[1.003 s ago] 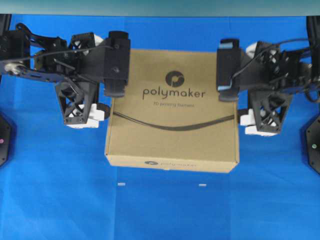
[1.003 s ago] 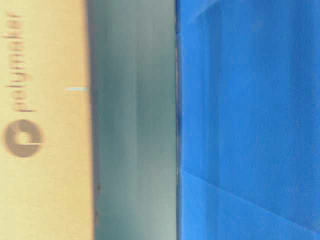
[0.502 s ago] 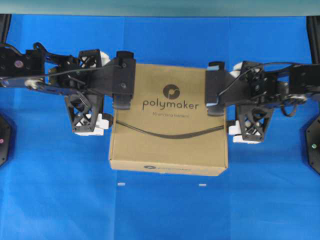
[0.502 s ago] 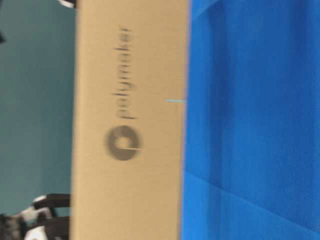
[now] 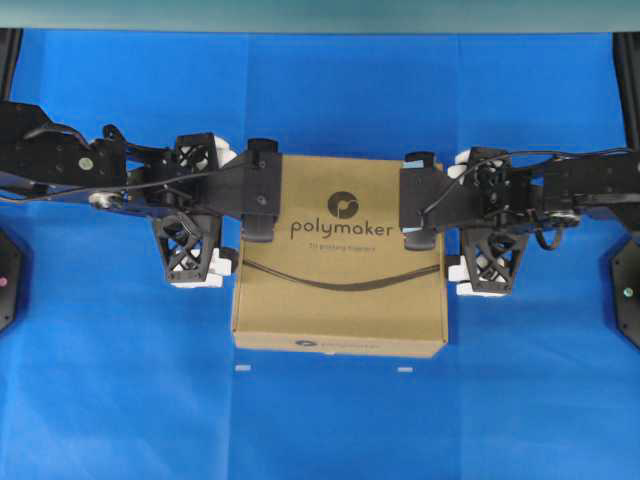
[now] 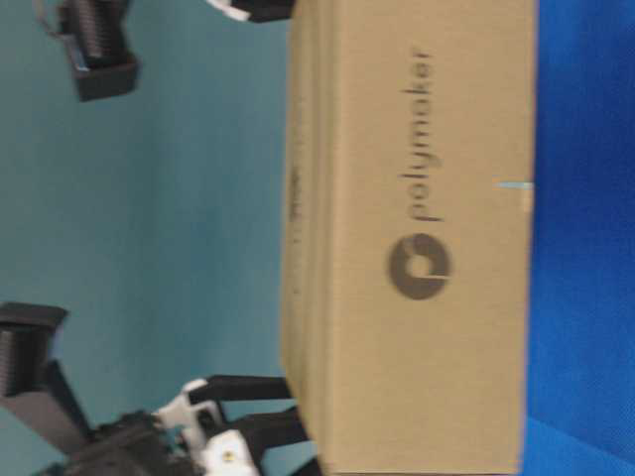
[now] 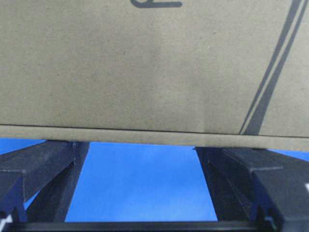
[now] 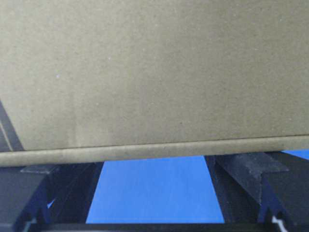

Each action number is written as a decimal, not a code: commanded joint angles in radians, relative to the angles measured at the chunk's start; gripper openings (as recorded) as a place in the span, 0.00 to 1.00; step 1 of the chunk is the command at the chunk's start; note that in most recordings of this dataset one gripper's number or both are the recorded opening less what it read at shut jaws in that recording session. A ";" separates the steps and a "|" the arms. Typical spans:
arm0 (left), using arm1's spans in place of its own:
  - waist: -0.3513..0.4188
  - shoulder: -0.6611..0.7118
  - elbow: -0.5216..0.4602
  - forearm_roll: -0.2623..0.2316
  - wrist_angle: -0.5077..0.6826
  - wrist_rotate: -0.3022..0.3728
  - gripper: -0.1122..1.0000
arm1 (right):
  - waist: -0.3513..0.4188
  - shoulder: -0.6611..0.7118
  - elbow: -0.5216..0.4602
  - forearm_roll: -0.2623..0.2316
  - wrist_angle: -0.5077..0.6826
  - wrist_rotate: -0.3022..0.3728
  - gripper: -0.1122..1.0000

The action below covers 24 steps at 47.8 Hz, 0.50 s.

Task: Lift up the cardboard box by clamping it between your arms.
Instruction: 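Lower the clamped box back toward the table with both grippers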

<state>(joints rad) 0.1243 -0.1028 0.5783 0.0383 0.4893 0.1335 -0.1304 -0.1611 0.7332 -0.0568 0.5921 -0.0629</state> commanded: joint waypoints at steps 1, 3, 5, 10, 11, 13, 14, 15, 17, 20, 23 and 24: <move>-0.014 0.008 -0.011 -0.008 -0.100 -0.035 0.87 | -0.009 0.008 -0.021 0.005 -0.097 0.012 1.00; -0.014 0.014 -0.002 -0.008 -0.107 -0.037 0.87 | -0.009 0.020 -0.020 0.005 -0.112 0.011 1.00; -0.014 0.020 0.005 -0.008 -0.114 -0.038 0.87 | -0.009 0.035 -0.018 0.005 -0.127 0.009 1.00; -0.012 0.035 0.021 -0.008 -0.132 -0.040 0.87 | -0.011 0.063 -0.018 0.005 -0.146 0.008 1.00; -0.009 0.041 0.028 -0.006 -0.137 -0.040 0.87 | -0.011 0.069 -0.020 0.005 -0.150 0.008 1.00; -0.008 0.046 0.034 -0.008 -0.144 -0.040 0.87 | -0.011 0.080 -0.020 0.005 -0.155 0.008 1.00; -0.008 0.048 0.037 -0.008 -0.147 -0.041 0.87 | -0.011 0.086 -0.020 0.005 -0.158 0.008 1.00; -0.008 0.051 0.037 -0.008 -0.149 -0.043 0.87 | -0.011 0.091 -0.020 0.005 -0.161 0.008 1.00; -0.008 0.055 0.040 -0.006 -0.152 -0.049 0.87 | -0.011 0.100 -0.018 0.005 -0.169 0.008 1.00; -0.011 0.061 0.046 -0.006 -0.155 -0.060 0.86 | -0.009 0.114 -0.017 0.005 -0.172 0.008 1.00; -0.009 0.075 0.055 -0.008 -0.169 -0.066 0.86 | -0.009 0.123 -0.014 0.003 -0.178 0.005 1.00; -0.009 0.081 0.058 -0.006 -0.175 -0.067 0.86 | -0.009 0.126 -0.014 0.003 -0.181 0.003 1.00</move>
<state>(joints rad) 0.1227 -0.0261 0.6581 0.0383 0.3850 0.1028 -0.1319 -0.0291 0.7455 -0.0568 0.4648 -0.0690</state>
